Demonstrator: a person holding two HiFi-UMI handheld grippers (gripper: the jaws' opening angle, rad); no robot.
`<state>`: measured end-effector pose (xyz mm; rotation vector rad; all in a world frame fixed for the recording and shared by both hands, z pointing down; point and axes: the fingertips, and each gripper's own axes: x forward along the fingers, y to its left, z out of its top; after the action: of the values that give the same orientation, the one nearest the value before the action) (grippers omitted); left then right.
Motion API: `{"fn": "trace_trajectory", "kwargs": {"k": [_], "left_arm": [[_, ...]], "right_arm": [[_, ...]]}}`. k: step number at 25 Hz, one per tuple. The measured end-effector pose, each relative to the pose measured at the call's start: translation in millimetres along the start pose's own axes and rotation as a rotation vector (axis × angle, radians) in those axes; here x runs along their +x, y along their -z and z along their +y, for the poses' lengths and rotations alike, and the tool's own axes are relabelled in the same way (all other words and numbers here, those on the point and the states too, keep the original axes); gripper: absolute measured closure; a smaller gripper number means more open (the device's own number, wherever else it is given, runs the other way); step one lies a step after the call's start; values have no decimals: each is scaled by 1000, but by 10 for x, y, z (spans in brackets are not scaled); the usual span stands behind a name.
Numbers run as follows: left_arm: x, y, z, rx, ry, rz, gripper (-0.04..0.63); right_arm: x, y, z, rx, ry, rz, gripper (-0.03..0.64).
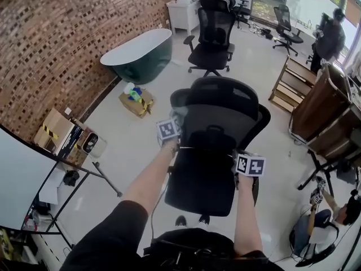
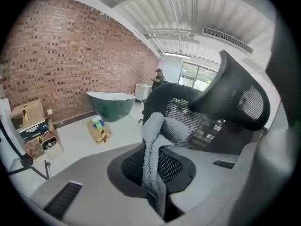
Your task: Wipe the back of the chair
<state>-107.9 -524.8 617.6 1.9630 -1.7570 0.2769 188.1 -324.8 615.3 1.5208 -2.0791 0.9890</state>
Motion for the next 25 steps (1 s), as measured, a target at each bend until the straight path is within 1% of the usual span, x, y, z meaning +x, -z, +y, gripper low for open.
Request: {"fn": "trace_trajectory", "kwargs": {"k": [2, 4, 5, 7, 9, 11, 13, 15, 16, 19, 21, 22, 23, 25], "left_arm": [[-13, 268, -465, 5, 100, 49, 566], [-43, 495, -1148, 18, 229, 78, 566], [-71, 563, -1532, 35, 298, 75, 566], [-155, 671, -2291, 104, 425, 57, 566], [-228, 792, -2946, 183, 529, 56, 566], [-205, 876, -3381, 243, 587, 64, 566], [-106, 945, -3592, 281, 605, 81, 566], [25, 978, -3595, 295, 592, 96, 566], [108, 967, -3510, 297, 567, 101, 566], [365, 938, -3013, 277, 461, 140, 566], [494, 952, -2510, 242, 375, 181, 566], [537, 929, -2192, 218, 323, 190, 566], [558, 865, -1838, 191, 271, 185, 566], [520, 669, -1115, 137, 182, 142, 566]], "right_arm": [[-15, 56, -11, -1, 8, 9, 612], [-79, 74, -66, -4, 30, 2, 612], [-122, 71, -109, -2, 44, -6, 612], [-215, 117, -231, 17, 73, -18, 612], [-313, 194, -385, 40, 104, -27, 612], [-415, 208, -521, 51, 132, -51, 612], [-537, 206, -625, 56, 153, -84, 612], [-670, 231, -719, 55, 177, -112, 612], [-718, 245, -767, 57, 187, -120, 612], [-772, 284, -885, 74, 197, -119, 612], [-764, 294, -899, 81, 188, -115, 612], [-739, 288, -872, 81, 179, -114, 612], [-695, 275, -819, 76, 167, -113, 612], [-559, 232, -655, 53, 136, -105, 612]]}}
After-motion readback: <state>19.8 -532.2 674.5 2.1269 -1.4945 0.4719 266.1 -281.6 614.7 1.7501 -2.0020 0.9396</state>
